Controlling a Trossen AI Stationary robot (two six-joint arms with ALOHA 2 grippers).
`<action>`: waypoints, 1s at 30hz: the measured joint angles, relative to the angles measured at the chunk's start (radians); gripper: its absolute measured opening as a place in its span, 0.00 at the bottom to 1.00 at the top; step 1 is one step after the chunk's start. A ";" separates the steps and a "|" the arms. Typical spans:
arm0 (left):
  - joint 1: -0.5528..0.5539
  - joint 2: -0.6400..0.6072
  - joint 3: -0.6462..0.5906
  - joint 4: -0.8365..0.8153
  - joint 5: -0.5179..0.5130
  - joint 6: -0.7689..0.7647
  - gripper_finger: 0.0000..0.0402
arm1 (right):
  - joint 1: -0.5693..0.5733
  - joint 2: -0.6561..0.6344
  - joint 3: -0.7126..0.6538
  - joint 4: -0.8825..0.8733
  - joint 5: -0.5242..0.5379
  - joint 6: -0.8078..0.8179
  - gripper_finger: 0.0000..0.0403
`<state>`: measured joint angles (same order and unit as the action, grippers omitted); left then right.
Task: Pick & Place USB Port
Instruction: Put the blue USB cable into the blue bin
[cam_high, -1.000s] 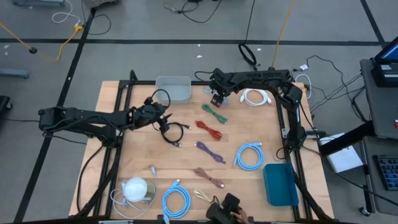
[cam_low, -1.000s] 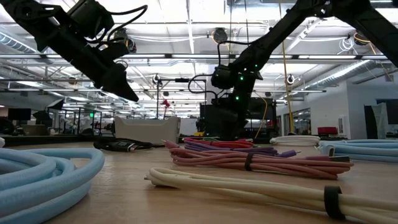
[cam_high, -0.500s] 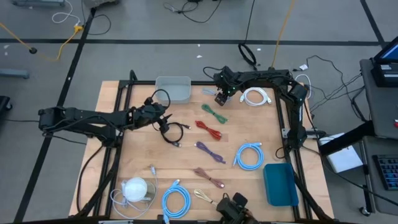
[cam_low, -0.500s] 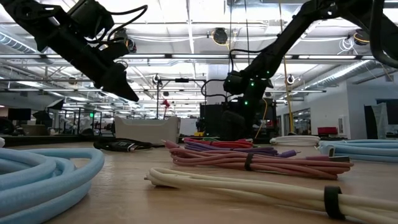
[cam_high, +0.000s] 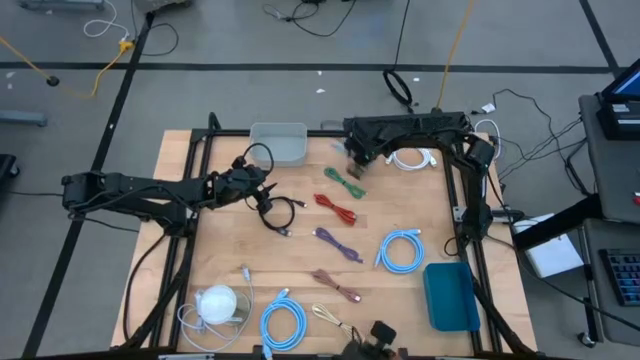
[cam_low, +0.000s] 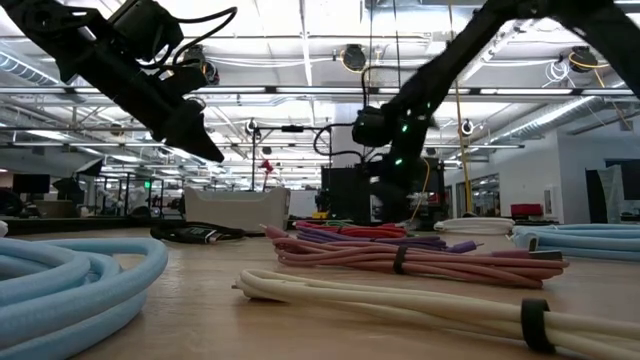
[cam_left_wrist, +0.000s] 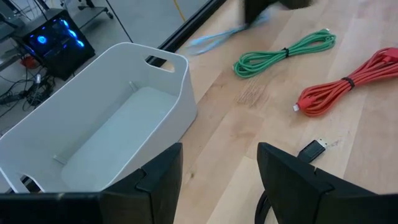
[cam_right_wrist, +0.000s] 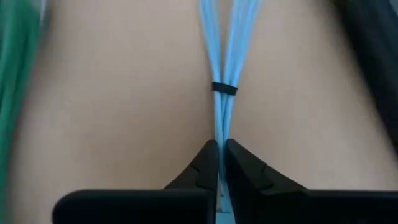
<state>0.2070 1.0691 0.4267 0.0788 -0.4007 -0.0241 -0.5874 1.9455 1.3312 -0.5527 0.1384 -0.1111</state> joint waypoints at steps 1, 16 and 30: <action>0.000 0.000 0.000 0.000 0.000 0.004 0.52 | 0.021 -0.034 -0.003 -0.049 0.020 0.025 0.01; 0.000 0.044 0.000 -0.006 0.000 0.004 0.52 | 0.562 -0.718 0.005 -0.986 0.281 1.056 0.00; 0.003 0.181 0.000 0.186 0.010 0.092 0.52 | 1.286 -0.704 -0.280 -0.981 -0.109 2.052 0.00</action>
<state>0.2102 1.2504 0.4263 0.2651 -0.3908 0.0678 0.6984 1.2417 1.0512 -1.5334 0.0297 1.9413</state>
